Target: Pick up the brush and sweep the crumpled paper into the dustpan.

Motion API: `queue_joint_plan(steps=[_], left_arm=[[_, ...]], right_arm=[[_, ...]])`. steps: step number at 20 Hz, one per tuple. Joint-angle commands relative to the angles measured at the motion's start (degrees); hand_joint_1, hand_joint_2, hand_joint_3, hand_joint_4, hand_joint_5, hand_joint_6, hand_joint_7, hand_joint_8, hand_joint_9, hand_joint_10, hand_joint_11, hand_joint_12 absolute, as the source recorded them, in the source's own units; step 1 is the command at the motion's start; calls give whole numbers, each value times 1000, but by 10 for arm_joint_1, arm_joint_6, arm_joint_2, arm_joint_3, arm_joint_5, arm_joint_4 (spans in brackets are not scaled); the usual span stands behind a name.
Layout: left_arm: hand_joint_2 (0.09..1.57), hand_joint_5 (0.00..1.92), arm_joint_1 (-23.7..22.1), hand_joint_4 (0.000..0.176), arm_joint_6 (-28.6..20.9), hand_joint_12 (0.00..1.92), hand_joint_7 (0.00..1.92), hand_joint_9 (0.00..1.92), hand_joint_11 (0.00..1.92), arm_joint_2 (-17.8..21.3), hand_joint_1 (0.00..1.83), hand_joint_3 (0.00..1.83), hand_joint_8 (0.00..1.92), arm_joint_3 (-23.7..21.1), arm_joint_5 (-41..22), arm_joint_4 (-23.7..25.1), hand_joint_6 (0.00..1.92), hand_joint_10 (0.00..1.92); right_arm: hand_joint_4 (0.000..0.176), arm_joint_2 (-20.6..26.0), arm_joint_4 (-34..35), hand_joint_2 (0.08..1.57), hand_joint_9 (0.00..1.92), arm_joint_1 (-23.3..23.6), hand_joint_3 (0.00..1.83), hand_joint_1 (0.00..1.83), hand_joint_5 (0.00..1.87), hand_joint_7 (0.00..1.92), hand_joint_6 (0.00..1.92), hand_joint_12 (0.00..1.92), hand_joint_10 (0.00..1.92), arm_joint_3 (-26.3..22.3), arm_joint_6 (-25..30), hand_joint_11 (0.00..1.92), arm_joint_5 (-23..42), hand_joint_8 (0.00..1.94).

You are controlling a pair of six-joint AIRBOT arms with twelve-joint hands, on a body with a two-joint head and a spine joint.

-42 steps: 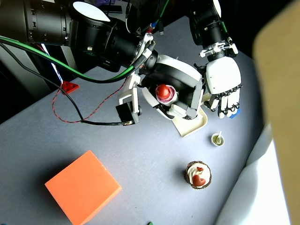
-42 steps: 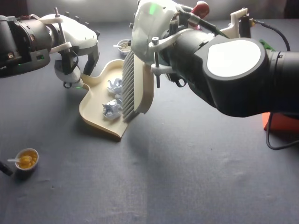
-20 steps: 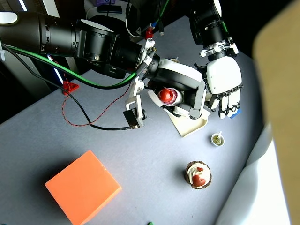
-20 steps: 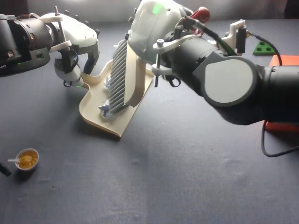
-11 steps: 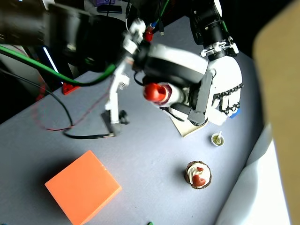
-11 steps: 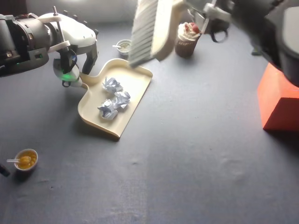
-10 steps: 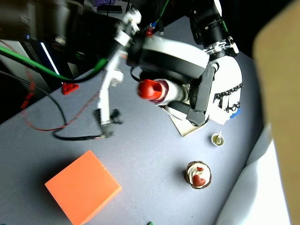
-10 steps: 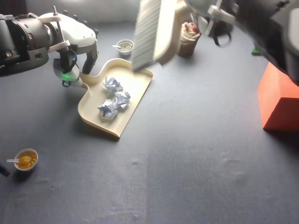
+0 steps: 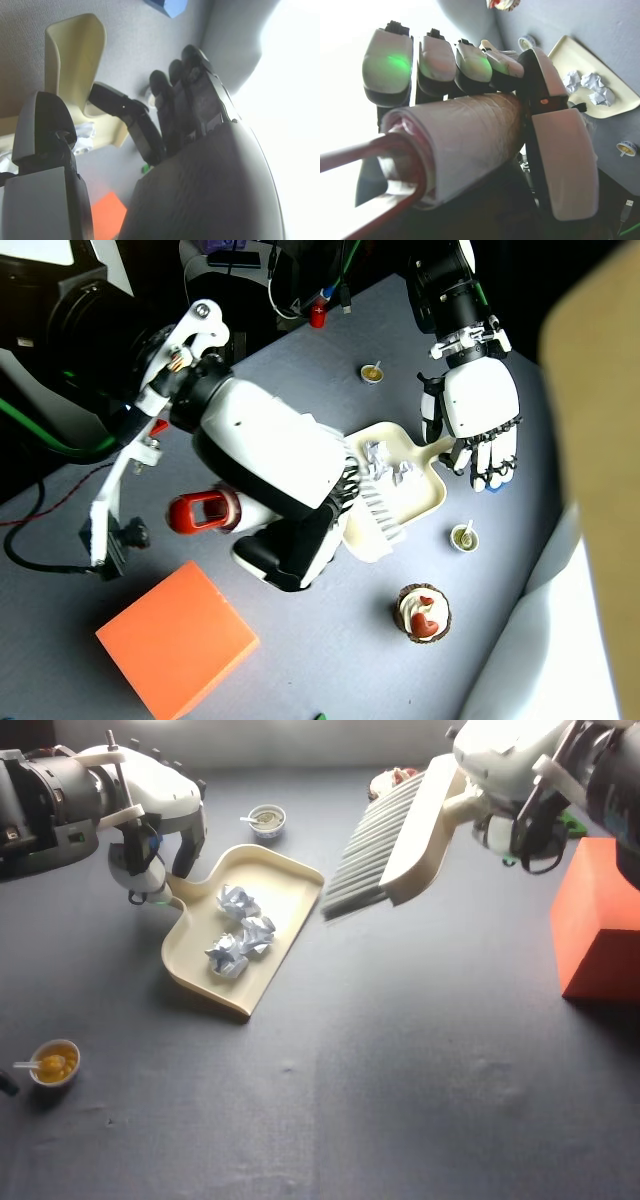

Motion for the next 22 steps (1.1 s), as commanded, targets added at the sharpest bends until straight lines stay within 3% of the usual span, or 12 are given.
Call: queue_joint_plan(steps=[1, 10, 13, 18, 22], left_arm=[[1106, 1007, -9, 0, 3, 19, 425, 316, 313, 8, 1132, 0, 2, -1, -16, 7, 931, 4], [1114, 990, -13, 0, 3, 8, 373, 246, 275, 9, 1106, 0, 2, -2, -15, 8, 961, 2], [1093, 1038, -15, 0, 6, 27, 430, 325, 321, 10, 1121, 0, 5, -2, -15, 8, 883, 9], [1102, 1015, -17, 0, 7, 9, 389, 274, 282, 10, 1115, 1, 1, -3, -15, 8, 920, 2], [1099, 1021, -18, 0, 7, 28, 442, 338, 330, 10, 1119, 0, 3, -4, -15, 8, 910, 7]], right_arm=[[0, 7, -42, 1427, 1323, 2, 0, 698, 1106, 1264, 1921, 1921, 1921, -5, -2, 1418, -19, 1941], [0, 10, -67, 1444, 1292, -23, 4, 685, 1080, 1240, 1921, 1921, 1921, -13, -13, 1378, -17, 1941], [0, 10, -67, 1441, 1295, -25, 1, 687, 1100, 1247, 1921, 1921, 1921, -13, -15, 1382, -17, 1941], [0, 10, -70, 1432, 1307, -25, 0, 694, 1099, 1258, 1921, 1921, 1921, -9, -16, 1382, -15, 1941], [0, 10, -71, 1441, 1315, -25, 1, 704, 1113, 1260, 1921, 1921, 1921, -9, -16, 1398, -14, 1941]])
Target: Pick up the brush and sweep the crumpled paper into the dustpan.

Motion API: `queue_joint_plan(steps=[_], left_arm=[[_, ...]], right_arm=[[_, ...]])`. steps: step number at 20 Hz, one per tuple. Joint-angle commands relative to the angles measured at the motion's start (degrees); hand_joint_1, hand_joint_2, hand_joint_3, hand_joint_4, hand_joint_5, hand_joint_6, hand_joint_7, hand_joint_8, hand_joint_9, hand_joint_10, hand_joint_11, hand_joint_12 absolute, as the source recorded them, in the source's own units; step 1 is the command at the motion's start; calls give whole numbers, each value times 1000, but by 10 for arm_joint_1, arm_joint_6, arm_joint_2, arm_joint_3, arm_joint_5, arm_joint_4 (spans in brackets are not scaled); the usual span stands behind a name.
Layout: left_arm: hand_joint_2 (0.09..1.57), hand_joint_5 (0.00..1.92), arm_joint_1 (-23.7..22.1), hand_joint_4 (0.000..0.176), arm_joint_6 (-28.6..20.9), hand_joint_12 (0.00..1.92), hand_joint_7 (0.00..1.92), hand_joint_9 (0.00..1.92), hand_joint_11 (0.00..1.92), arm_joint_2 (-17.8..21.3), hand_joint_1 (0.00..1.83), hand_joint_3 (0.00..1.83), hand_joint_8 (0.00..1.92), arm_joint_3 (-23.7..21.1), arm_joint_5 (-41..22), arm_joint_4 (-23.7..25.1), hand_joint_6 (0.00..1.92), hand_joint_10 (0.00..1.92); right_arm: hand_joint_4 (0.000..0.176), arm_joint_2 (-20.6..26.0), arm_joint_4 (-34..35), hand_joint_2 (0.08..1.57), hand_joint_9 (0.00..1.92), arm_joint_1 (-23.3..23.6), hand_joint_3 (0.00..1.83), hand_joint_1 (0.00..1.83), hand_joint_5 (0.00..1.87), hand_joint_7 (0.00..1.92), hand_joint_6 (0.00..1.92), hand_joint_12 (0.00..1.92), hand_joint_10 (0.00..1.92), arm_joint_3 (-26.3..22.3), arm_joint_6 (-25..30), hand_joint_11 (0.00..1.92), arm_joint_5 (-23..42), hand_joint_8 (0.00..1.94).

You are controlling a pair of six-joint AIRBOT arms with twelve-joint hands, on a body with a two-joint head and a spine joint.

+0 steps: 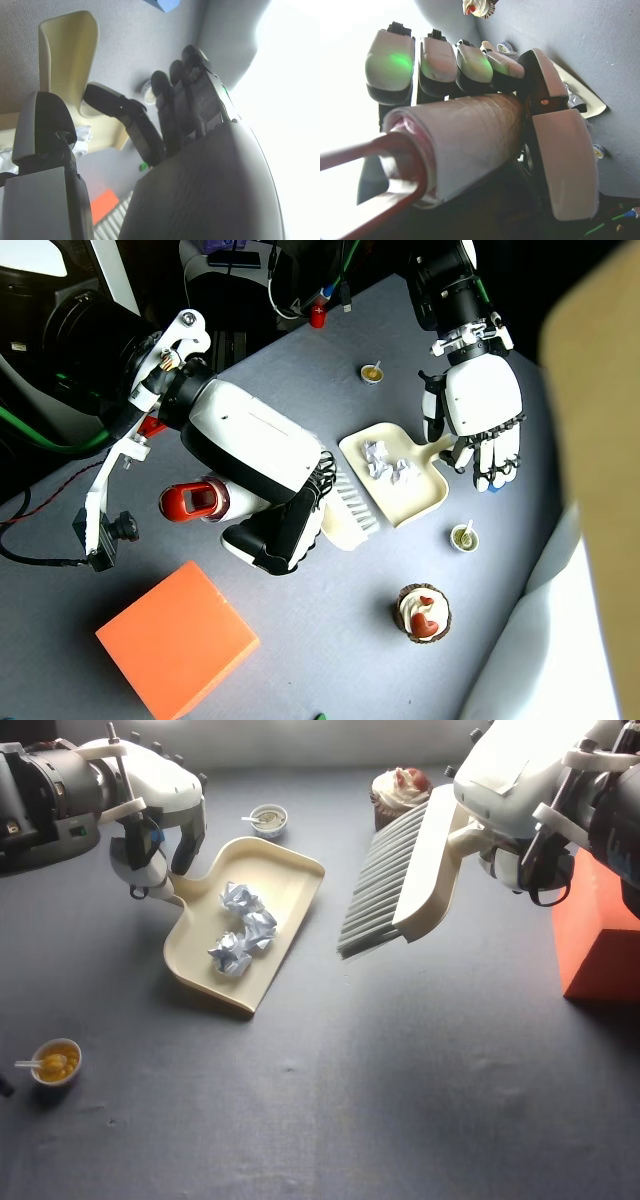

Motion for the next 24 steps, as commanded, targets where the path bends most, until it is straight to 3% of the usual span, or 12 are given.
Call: queue_joint_plan(steps=[1, 5, 6, 7, 8, 9, 16, 20, 21, 22, 23, 24], left_arm=[[1104, 1011, -9, 0, 5, 19, 429, 325, 311, 8, 1124, 1, 1, 0, -20, 8, 926, 2], [1139, 928, -10, 0, 6, 23, 435, 349, 316, 9, 1071, 3, 1, -1, -20, 8, 1058, 3], [1095, 819, -10, 0, 6, 21, 421, 345, 309, 9, 1089, 0, 15, -1, -20, 8, 414, 11], [1083, 715, -10, 42, 6, 9, 398, 318, 280, 10, 1035, 0, 5, -1, -20, 8, 123, 3], [1081, 668, -10, 59, 6, 5, 400, 322, 271, 10, 1013, 0, 4, -1, -20, 8, 46, 5], [1071, 519, -10, 94, 6, 2, 311, 281, 257, 10, 931, 0, 0, -1, -20, 8, 1, 0], [1053, 458, -21, 112, 13, 7, 320, 272, 244, 13, 900, 0, 11, -2, -16, 8, 7, 11], [1035, 512, -24, 97, 15, 19, 333, 299, 268, 17, 947, 0, 12, -4, -14, 8, 20, 15], [1058, 499, -25, 108, 15, 5, 327, 268, 235, 19, 885, 3, 5, -6, -13, 8, 9, 1], [1058, 499, -27, 108, 15, 5, 327, 268, 235, 21, 885, 3, 5, -7, -12, 8, 9, 1], [1057, 493, -29, 108, 15, 10, 320, 264, 247, 23, 884, 2, 2, -9, -10, 8, 6, 0], [1058, 502, -31, 110, 15, 16, 326, 281, 259, 25, 870, 1, 9, -10, -8, 8, 7, 14]], right_arm=[[0, 5, -43, 1433, 1324, 3, 0, 714, 1116, 1267, 1921, 1921, 1921, 1, -6, 1403, -19, 1941], [0, 5, -47, 1443, 1294, 3, 2, 697, 1102, 1247, 1921, 1921, 1921, 1, -6, 1385, -18, 1941], [0, 5, -47, 1443, 1296, 3, 1, 693, 1105, 1248, 1921, 1921, 1921, 1, -6, 1388, -18, 1941], [0, 5, -47, 1453, 1296, 3, 4, 671, 1101, 1247, 1921, 1921, 1921, 1, -6, 1383, -18, 1941], [0, 5, -47, 1445, 1307, 3, 0, 692, 1105, 1252, 1921, 1921, 1921, 1, -6, 1398, -18, 1941], [0, 5, -47, 1437, 1319, 3, 0, 712, 1106, 1258, 1921, 1921, 1921, 2, -6, 1416, -18, 1941], [0, 3, -55, 1431, 1293, 3, 0, 657, 1103, 1243, 1921, 1921, 1921, 1, -6, 1376, -17, 1941], [0, -1, -103, 1267, 1166, -15, 0, 319, 1057, 1174, 1921, 1921, 1921, -11, 20, 1236, -46, 1941], [0, -1, -111, 1124, 1127, -22, 0, 182, 1030, 1145, 1921, 1921, 1921, -17, 20, 1206, -52, 1941], [0, -2, -123, 1124, 1127, -30, 0, 182, 1030, 1145, 1921, 1921, 1921, -22, 41, 1206, -59, 1941], [12, -2, -130, 1052, 1078, -39, 0, 155, 990, 1100, 1921, 1921, 1921, -27, 59, 1157, -65, 1941], [139, -3, -130, 953, 972, -45, 0, 120, 880, 1004, 1921, 1921, 1921, -31, 69, 1068, -69, 1941]])
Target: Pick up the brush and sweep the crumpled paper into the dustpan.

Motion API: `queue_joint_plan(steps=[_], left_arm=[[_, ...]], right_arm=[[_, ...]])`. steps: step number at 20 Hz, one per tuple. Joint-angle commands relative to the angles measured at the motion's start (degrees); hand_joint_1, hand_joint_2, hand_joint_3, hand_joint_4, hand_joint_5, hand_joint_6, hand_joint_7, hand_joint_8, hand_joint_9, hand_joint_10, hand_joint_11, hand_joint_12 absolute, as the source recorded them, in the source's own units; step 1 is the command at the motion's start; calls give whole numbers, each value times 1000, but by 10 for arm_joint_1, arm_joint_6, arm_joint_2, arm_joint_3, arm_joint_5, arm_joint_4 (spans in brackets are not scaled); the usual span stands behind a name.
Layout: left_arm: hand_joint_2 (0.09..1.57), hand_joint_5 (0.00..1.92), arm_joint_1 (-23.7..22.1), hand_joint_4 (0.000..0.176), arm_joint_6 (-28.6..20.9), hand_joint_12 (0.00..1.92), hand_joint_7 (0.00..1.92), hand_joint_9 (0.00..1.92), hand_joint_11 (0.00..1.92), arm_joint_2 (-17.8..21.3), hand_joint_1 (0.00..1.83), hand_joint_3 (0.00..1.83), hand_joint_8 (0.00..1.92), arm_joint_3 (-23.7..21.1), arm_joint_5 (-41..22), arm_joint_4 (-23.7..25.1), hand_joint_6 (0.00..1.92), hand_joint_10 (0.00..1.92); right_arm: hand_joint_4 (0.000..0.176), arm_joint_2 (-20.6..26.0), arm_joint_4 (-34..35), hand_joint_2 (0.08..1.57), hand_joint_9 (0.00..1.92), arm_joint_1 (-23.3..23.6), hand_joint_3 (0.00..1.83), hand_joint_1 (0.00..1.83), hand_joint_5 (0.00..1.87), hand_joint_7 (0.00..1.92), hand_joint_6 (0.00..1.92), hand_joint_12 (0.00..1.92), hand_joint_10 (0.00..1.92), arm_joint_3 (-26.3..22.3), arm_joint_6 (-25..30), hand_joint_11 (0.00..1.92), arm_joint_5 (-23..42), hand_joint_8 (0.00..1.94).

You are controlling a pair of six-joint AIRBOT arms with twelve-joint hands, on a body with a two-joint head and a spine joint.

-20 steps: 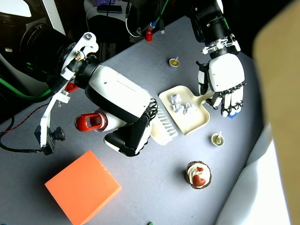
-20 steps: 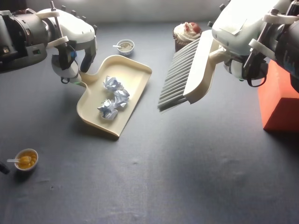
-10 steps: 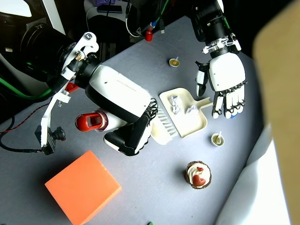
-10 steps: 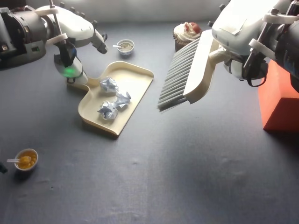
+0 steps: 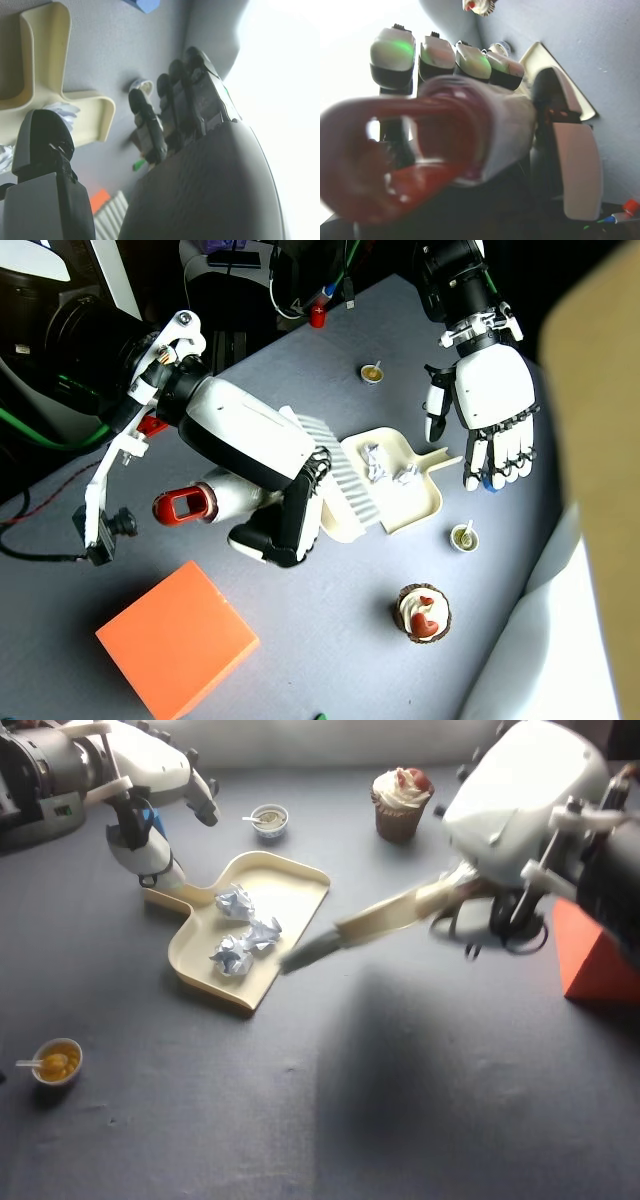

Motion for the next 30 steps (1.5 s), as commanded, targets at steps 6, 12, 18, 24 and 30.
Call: queue_joint_plan(steps=[6, 12, 18, 24, 30], left_arm=[[1043, 528, -13, 103, 3, 19, 327, 286, 266, 12, 874, 0, 3, -3, -21, 4, 2, 3], [1041, 513, -23, 103, 9, 12, 313, 267, 249, 31, 871, 0, 0, -6, -24, 5, 4, 0], [1059, 494, -39, 110, 1, 9, 299, 267, 240, 47, 816, 3, 3, -17, -22, 4, 0, 4], [1042, 539, -38, 107, -11, 38, 369, 345, 305, 53, 850, 0, 8, -49, -26, 2, 4, 10], [1046, 524, -37, 107, -17, 24, 344, 308, 270, 63, 838, 2, 0, -60, -28, 2, 0, 0]], right_arm=[[0, 0, -52, 854, 664, -23, 0, 28, 679, 771, 1404, 1694, 1698, -10, -1, 513, -45, 1532], [0, 7, -45, 857, 810, -22, 0, 0, 624, 761, 6, 310, 8, -15, -11, 654, -41, 3], [0, 8, -44, 871, 489, -15, 1, 0, 415, 479, 0, 27, 0, -14, -22, 498, -41, 0], [0, -6, -77, 830, 228, -27, 0, 0, 227, 236, 0, 0, 0, 27, -71, 249, -122, 0], [0, 4, -91, 786, 81, -27, 0, 0, 95, 90, 2, 1, 0, 25, -5, 84, -87, 2]])
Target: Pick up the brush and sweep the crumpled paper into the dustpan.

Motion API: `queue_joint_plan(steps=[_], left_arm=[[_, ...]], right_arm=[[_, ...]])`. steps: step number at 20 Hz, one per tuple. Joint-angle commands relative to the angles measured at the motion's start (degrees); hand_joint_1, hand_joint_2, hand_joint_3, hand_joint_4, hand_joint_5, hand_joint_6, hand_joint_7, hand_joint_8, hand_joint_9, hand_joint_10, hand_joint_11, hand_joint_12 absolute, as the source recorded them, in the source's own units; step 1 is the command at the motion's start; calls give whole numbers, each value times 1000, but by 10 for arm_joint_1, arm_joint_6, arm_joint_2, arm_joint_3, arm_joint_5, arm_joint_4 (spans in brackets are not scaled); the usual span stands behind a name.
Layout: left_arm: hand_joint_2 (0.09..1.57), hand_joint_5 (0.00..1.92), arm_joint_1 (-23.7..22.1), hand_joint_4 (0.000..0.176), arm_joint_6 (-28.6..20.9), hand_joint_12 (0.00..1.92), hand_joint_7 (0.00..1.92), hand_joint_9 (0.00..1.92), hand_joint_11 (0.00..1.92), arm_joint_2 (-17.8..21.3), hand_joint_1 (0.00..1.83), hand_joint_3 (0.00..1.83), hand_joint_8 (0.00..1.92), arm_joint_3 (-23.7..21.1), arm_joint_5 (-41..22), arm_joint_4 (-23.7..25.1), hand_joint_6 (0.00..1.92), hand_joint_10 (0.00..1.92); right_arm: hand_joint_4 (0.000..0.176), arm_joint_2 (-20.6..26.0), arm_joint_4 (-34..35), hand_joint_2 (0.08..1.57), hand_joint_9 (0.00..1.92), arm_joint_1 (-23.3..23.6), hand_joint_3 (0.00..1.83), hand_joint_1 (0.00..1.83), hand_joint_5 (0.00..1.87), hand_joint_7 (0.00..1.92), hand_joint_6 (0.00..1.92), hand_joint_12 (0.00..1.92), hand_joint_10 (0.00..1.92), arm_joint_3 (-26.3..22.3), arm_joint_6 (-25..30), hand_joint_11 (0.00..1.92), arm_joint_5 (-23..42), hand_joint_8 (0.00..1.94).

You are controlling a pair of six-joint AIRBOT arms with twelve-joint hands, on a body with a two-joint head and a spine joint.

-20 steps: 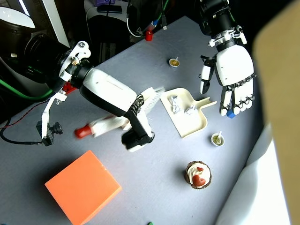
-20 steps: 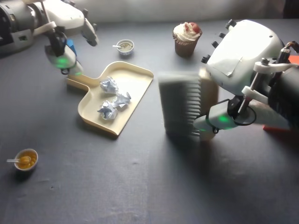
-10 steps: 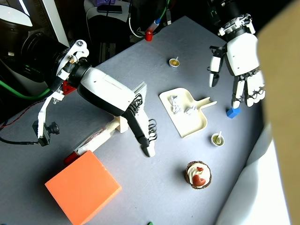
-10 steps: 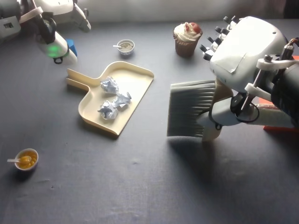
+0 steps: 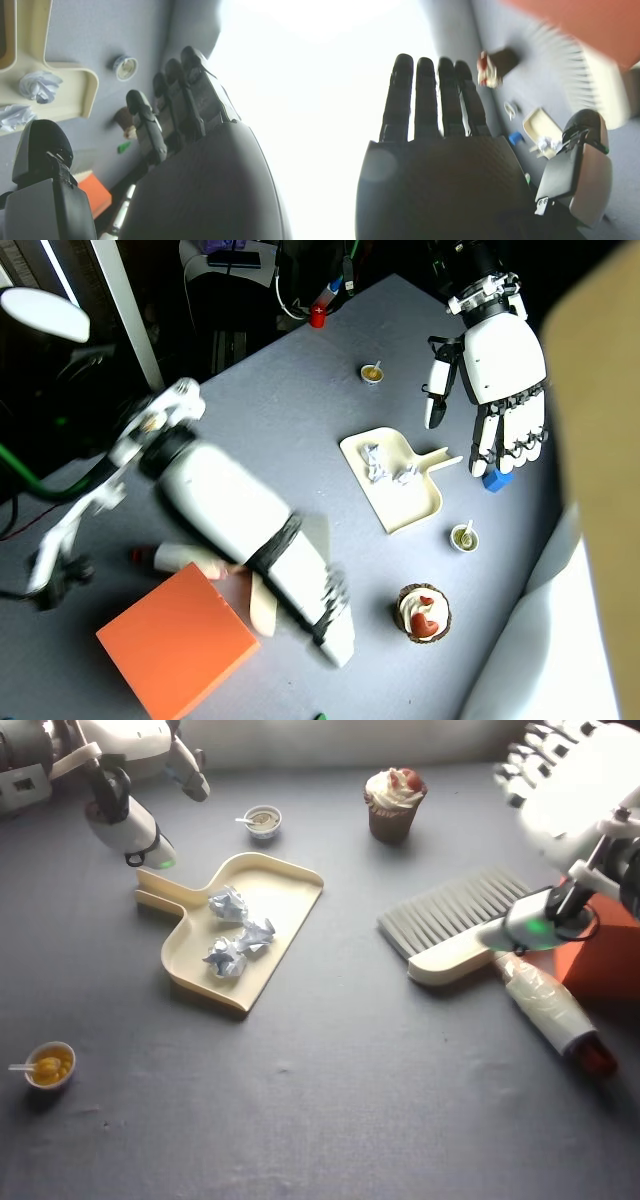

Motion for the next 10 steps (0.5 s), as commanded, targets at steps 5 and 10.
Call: queue_joint_plan(steps=[5, 10], left_arm=[[1049, 523, -6, 104, 0, 25, 364, 316, 272, 16, 829, 2, 6, -5, -27, 9, 3, 3], [1045, 529, -11, 105, 0, 22, 352, 317, 262, 23, 818, 0, 2, -5, -27, 9, 5, 4]], right_arm=[[0, 7, -40, 769, 78, 52, 0, 0, 85, 83, 0, 8, 1, -25, 78, 88, 0, 0], [0, 39, 34, 778, 79, 81, 0, 0, 91, 87, 6, 13, 10, -57, 92, 89, 35, 8]])
